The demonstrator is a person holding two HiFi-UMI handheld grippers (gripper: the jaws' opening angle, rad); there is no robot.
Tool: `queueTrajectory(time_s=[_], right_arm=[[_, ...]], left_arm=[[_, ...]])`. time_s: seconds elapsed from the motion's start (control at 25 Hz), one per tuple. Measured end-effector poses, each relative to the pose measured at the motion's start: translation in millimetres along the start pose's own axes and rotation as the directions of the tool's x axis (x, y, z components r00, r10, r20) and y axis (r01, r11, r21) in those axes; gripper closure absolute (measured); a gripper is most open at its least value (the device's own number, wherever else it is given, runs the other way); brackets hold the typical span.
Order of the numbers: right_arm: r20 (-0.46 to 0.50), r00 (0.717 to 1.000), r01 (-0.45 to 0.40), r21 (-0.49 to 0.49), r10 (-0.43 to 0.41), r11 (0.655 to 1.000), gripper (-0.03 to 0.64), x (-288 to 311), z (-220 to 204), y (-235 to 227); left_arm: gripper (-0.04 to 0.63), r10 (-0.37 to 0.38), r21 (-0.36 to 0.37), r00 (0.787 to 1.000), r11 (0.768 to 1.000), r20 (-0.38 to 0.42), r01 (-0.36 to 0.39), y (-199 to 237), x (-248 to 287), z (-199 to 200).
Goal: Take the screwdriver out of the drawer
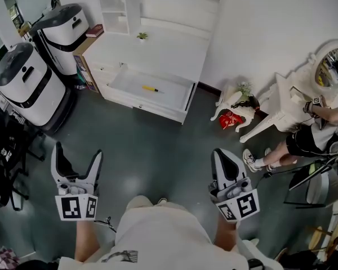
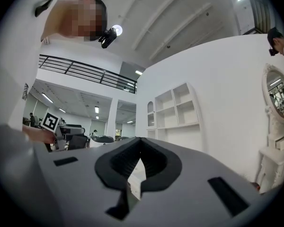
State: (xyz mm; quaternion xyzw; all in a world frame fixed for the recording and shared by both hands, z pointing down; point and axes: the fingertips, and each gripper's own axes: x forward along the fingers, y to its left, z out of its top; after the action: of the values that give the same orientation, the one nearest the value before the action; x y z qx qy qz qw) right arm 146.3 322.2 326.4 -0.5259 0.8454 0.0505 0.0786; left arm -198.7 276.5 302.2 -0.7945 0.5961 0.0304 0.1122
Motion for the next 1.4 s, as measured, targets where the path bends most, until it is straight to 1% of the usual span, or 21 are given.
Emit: queueTrajectory(time_s=[0.12, 0.24, 0.36, 0.6, 0.76, 0.92, 1.12, 1.2, 1.4], right_arm=[[-0.014, 1.0, -0.015, 0.001, 0.015, 1.0, 0.607, 5, -4, -3], [-0.018, 1.0, -0.017, 0.003, 0.017, 1.0, 0.607, 11, -6, -7], [-0.035, 0.999, -0.018, 0.005, 0.019, 1.0, 0.607, 18, -16, -11], [-0.052, 0.999, -0.003, -0.014, 0.003, 1.0, 0.607, 49, -26, -24], [-0.058, 0.998, 0.012, -0.032, -0.013, 0.999, 0.607, 87, -28, -39], [-0.077, 0.996, 0.031, -0.035, -0.033, 0.999, 0.607, 141, -41, -59], [-0.098, 0.994, 0.049, -0.025, -0.052, 0.998, 0.607, 226, -53, -78], [-0.101, 0.994, 0.048, -0.027, -0.05, 0.998, 0.607, 260, -55, -81], [-0.128, 0.99, 0.058, -0.034, -0.062, 0.998, 0.607, 335, -64, -85]], left_arm=[[0.077, -0.004, 0.0, 1.0, 1.0, -0.024, 0.004, -4, 3, -7], [0.077, 0.0, 0.005, 0.999, 1.0, -0.034, 0.0, -4, 8, -12], [0.077, -0.006, 0.011, 0.999, 1.0, -0.043, 0.006, -6, 17, -21], [0.077, -0.04, -0.016, 0.997, 0.999, -0.059, 0.039, -1, 57, -49], [0.077, -0.084, -0.028, 0.995, 0.996, -0.051, 0.082, 3, 110, -63], [0.077, -0.123, -0.03, 0.991, 0.992, -0.05, 0.122, 14, 171, -79], [0.077, -0.16, -0.058, 0.983, 0.986, -0.089, 0.155, 48, 249, -109], [0.077, -0.178, -0.064, 0.979, 0.983, -0.096, 0.173, 61, 278, -119], [0.078, -0.228, -0.108, 0.967, 0.97, -0.109, 0.217, 90, 340, -142]])
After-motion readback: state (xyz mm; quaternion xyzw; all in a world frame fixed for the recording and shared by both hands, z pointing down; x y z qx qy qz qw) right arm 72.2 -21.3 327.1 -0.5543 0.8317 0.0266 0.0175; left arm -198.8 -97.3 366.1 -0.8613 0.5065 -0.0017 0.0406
